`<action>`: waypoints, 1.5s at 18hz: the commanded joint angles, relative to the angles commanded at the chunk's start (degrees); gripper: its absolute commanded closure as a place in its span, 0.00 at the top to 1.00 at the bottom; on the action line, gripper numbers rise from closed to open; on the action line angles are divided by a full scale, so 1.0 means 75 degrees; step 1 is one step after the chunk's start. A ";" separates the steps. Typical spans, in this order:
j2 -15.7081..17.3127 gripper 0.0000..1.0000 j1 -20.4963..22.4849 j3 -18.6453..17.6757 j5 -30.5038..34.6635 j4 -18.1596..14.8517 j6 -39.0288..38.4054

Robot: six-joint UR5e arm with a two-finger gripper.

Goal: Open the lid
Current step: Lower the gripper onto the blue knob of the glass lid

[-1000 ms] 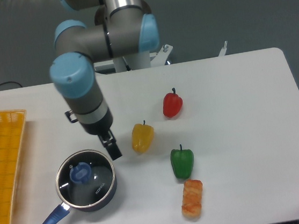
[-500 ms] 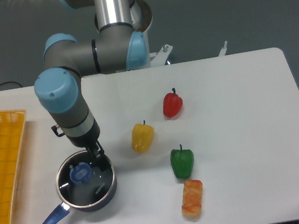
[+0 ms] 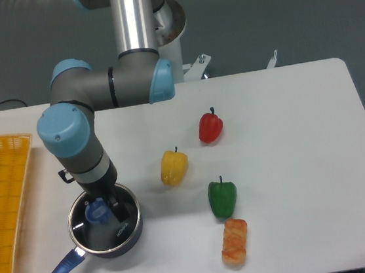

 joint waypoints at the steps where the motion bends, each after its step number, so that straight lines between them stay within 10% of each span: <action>1: -0.0023 1.00 0.0000 0.0000 0.0000 0.0000 -0.0012; 27: -0.0504 1.00 -0.0281 0.0305 -0.0023 0.0070 -0.0281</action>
